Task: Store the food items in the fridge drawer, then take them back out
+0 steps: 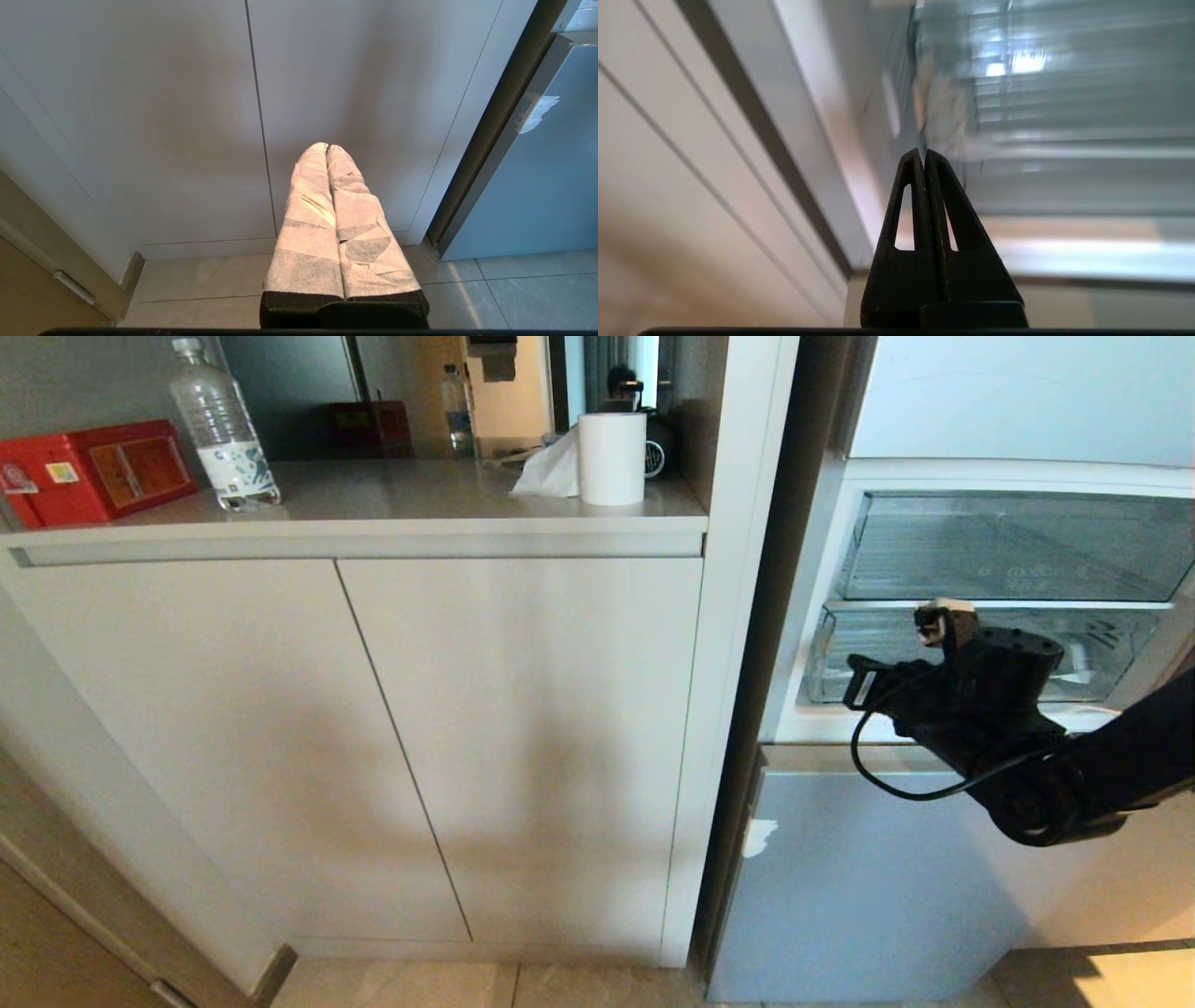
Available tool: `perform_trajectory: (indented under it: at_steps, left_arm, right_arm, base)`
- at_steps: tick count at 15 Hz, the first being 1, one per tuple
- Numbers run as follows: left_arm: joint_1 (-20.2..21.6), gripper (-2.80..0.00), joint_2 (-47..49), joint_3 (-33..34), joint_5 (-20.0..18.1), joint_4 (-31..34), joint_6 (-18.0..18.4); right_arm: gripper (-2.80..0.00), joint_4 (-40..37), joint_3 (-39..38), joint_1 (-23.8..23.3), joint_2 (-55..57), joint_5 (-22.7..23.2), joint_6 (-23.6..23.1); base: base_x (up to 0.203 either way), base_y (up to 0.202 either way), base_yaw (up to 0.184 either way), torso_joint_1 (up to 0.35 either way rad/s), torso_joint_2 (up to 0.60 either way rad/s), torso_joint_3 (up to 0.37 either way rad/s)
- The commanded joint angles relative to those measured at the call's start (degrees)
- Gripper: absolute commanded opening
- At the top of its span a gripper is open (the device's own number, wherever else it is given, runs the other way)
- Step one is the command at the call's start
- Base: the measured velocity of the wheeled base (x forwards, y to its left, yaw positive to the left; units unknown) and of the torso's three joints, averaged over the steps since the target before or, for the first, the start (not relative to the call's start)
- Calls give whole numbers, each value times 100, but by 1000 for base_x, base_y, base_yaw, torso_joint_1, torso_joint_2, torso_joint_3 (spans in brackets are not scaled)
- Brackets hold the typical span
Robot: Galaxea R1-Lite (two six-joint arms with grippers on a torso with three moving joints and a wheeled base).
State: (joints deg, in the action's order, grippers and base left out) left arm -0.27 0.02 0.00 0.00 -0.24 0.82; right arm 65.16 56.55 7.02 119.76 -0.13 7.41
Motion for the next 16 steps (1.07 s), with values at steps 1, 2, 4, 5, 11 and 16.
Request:
perform_trajectory:
  at_steps: [1, 2, 4, 5, 11, 16]
  left_arm:
    - [0, -280, -11, 9, 0, -2, 6]
    - [0, -280, -11, 9, 0, -2, 6]
    - [0, -280, -11, 9, 0, -2, 4]
    - [0, -280, -11, 9, 0, -2, -3]
    - [0, -280, -11, 9, 0, -2, 2]
    - [0, -280, -11, 9, 0, -2, 6]
  right_arm:
    - [-280, 93, 8, -69, 121, -4, -3]
    - [-280, 100, -29, -77, 118, -3, -3]
    - [-280, 111, -65, -124, 100, 5, 6]
    - [-280, 111, -74, -160, 91, 13, -20]
    - [-280, 305, -48, -236, 190, 22, -47]
    - [0, 283, 182, -255, 302, 46, -56]
  base:
    - [0, 0, 0, 0, 0, 0]
    - [0, 0, 0, 0, 0, 0]
    - [0, 0, 0, 0, 0, 0]
    - [0, 0, 0, 0, 0, 0]
    - [0, 0, 0, 0, 0, 0]
    - [0, 0, 0, 0, 0, 0]
